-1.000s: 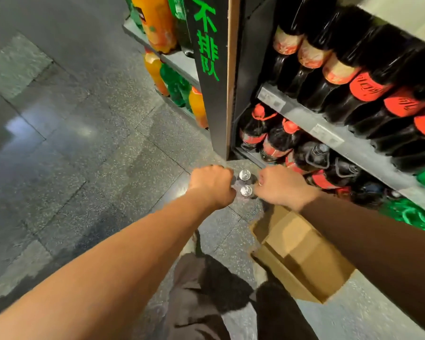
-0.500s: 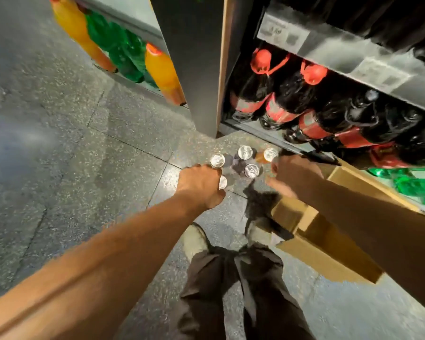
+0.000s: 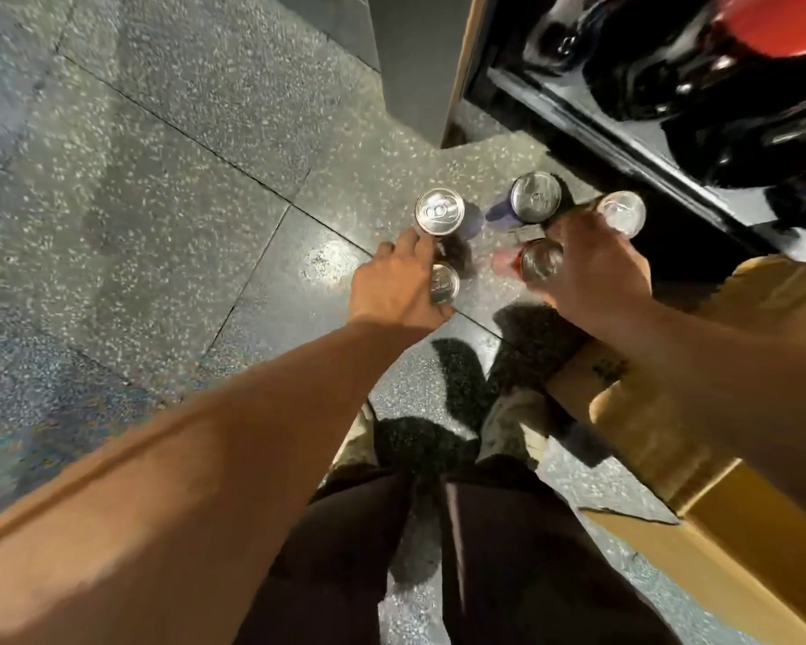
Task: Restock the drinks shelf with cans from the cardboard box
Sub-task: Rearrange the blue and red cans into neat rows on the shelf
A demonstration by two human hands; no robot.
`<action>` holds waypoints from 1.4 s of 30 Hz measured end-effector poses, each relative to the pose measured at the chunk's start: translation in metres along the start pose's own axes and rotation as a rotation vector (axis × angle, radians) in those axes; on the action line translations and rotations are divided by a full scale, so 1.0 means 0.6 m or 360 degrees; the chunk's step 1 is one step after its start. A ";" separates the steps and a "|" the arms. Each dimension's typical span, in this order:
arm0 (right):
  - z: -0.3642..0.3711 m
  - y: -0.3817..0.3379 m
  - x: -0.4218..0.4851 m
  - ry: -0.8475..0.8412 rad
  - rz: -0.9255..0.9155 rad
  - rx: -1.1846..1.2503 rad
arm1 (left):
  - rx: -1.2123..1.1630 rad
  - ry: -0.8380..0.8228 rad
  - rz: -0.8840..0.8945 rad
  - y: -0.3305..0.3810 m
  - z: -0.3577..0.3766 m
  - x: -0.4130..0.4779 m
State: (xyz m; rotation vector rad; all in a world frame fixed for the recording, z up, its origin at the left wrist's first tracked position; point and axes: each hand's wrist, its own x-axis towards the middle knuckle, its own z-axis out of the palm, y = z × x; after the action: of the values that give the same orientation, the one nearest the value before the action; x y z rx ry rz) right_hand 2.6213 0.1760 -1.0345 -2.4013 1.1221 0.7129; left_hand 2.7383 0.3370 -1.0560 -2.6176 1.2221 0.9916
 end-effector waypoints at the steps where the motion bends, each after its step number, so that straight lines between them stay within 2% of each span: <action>1: 0.012 0.000 0.009 -0.0012 -0.0007 -0.0012 | -0.0023 -0.0006 -0.0005 0.000 0.011 0.006; 6: 0.056 0.003 0.034 -0.0130 -0.0056 -0.0221 | -0.0078 -0.0013 -0.0009 0.005 0.054 0.024; 10: 0.074 0.009 0.044 -0.0126 -0.0096 -0.0270 | -0.0066 -0.0062 -0.0016 0.008 0.072 0.033; 20: 0.082 0.034 0.040 0.0077 -0.0187 0.0006 | -0.0118 0.0087 0.0046 -0.005 0.068 0.028; 33: -0.123 -0.019 -0.150 0.0259 -0.0194 0.0262 | -0.0159 0.0341 0.0011 0.024 -0.160 -0.162; 42: -0.287 -0.077 -0.310 0.0493 -0.0130 0.0373 | -0.0396 0.0465 0.0126 0.039 -0.337 -0.310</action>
State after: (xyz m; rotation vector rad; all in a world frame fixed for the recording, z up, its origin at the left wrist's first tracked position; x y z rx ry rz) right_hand 2.6036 0.2193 -0.7813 -2.3880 1.1435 0.1720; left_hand 2.7397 0.3756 -0.7829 -3.0166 1.3489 0.8429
